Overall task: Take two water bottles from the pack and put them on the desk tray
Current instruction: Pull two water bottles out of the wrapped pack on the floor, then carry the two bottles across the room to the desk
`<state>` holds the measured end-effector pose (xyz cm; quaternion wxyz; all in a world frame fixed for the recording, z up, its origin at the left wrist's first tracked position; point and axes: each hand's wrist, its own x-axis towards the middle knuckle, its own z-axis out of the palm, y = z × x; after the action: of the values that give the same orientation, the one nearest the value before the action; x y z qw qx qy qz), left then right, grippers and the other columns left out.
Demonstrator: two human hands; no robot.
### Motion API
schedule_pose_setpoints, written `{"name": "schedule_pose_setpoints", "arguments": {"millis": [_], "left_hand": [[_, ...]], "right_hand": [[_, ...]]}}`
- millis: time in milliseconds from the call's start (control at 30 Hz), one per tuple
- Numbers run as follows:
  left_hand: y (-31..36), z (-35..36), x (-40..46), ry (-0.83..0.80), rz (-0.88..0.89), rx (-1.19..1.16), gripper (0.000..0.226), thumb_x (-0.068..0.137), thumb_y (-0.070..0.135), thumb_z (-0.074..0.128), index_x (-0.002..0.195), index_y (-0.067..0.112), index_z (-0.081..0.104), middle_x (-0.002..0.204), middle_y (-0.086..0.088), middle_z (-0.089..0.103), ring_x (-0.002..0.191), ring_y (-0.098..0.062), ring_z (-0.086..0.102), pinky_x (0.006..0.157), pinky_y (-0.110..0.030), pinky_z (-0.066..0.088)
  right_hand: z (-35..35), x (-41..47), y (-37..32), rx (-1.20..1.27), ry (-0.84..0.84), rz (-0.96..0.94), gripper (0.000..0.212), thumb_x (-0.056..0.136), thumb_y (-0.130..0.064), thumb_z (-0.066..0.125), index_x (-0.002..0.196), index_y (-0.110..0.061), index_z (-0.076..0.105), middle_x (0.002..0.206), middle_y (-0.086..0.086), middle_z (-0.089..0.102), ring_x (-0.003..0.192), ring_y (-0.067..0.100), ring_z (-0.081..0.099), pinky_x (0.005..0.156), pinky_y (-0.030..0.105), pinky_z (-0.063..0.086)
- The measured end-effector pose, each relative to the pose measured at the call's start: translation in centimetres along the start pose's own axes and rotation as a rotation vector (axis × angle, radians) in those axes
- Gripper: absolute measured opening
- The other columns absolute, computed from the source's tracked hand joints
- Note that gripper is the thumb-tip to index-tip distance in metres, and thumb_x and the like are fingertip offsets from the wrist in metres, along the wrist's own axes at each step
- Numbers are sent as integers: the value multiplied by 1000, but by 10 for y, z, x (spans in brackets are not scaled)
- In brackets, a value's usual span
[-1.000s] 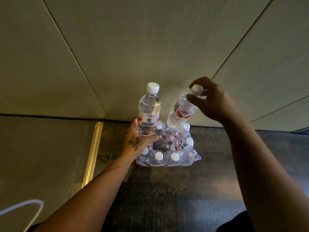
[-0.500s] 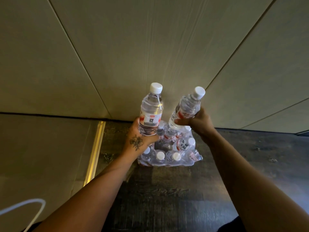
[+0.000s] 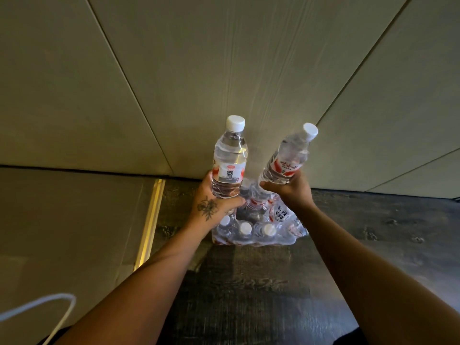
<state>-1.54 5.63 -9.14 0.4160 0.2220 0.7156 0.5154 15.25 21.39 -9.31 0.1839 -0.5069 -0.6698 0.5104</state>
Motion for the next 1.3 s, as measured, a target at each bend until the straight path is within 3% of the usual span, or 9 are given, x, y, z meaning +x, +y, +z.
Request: {"name": "schedule_pose_setpoints", "arguments": {"millis": [200,333,467,700,833,933,1033,1167,1300], "left_hand": [[13,-5,-11,-36,-27,-57,95,58,17,98,144,20,58,124,0,77,115,-19,73,102,-45,57],[22,-11,-25,-66,-15,-83,101,48,37,97,141,27,60,119,7,79,110,-13,76,95,-36,61],[39,-14,-41,-95,-10,-96,70,55,35,96,118,39,64,97,28,82,88,9,78,66,-7,59],[75,-21,-68,-52,-42,-67,65,52,60,88,111,47,65,96,39,77,85,18,72,83,-29,55],[91,-23,-83,3,-61,-25,60,63,43,91,120,36,70,107,12,83,105,-10,77,98,-45,61],[98,-23,-87,2,-67,-7,48,73,34,93,115,34,70,108,8,80,103,-13,75,90,-36,60],[133,-25,-103,3,-68,-21,38,83,23,90,107,40,65,104,16,76,96,-1,70,74,-20,51],[215,-31,-146,12,-74,-73,60,74,24,96,128,23,71,110,7,80,106,-15,75,79,-24,54],[313,-42,-200,-23,-94,-82,55,62,37,90,114,35,70,94,19,83,94,2,76,80,-25,52]], "right_hand": [[-5,-25,-4,67,-68,89,68,67,-11,95,128,-15,66,112,3,82,107,21,78,108,58,55],[7,-53,-18,218,-112,124,74,55,-17,89,126,-10,66,110,9,82,106,28,79,105,61,56],[10,-81,-32,376,-174,139,83,53,-25,86,131,-10,60,111,11,81,103,31,80,98,58,61],[4,-112,-62,517,-170,176,69,75,-23,79,140,-12,56,125,16,76,115,38,74,99,59,59],[-2,-120,-74,544,-139,213,73,76,-23,74,145,-10,53,131,20,72,120,40,71,105,65,55],[-3,-121,-80,552,-119,231,76,74,-22,75,146,-8,52,132,23,70,122,43,70,107,67,53],[-21,-134,-110,560,-97,249,77,74,-23,77,146,-8,53,133,23,69,122,43,70,107,68,53],[-60,-166,-177,548,-96,232,71,78,-25,78,144,-9,56,128,21,73,116,43,74,105,69,54],[-108,-207,-268,545,-125,204,83,67,-38,84,143,-16,57,125,15,77,111,38,77,101,64,58]]}}
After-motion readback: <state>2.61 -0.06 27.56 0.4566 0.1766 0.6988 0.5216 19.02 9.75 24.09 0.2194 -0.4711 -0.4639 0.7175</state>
